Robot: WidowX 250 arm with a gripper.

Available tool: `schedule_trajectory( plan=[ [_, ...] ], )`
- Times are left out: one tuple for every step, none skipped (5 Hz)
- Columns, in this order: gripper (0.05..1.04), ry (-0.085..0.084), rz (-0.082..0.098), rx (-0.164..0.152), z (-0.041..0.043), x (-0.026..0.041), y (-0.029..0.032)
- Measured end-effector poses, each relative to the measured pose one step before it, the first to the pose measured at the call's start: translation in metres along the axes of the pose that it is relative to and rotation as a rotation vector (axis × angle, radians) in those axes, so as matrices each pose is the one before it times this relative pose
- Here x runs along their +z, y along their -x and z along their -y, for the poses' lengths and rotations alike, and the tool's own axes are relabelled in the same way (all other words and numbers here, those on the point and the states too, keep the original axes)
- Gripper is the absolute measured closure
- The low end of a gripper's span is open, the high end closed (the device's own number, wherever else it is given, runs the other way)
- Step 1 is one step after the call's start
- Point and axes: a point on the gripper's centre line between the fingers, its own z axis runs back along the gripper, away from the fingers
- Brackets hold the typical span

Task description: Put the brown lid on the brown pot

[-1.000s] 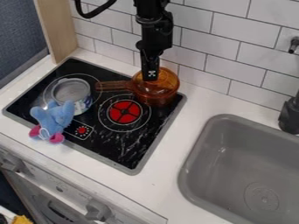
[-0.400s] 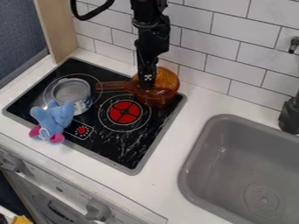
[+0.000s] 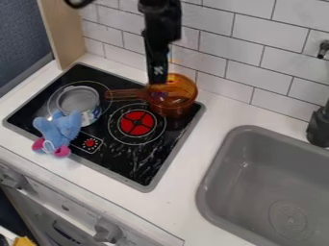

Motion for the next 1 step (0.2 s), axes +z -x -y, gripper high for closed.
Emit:
schedule_trajectory(
  plan=[
    [0.082, -0.0249, 0.0375, -0.0017, -0.00026, 0.01773, 0.00265]
  ],
)
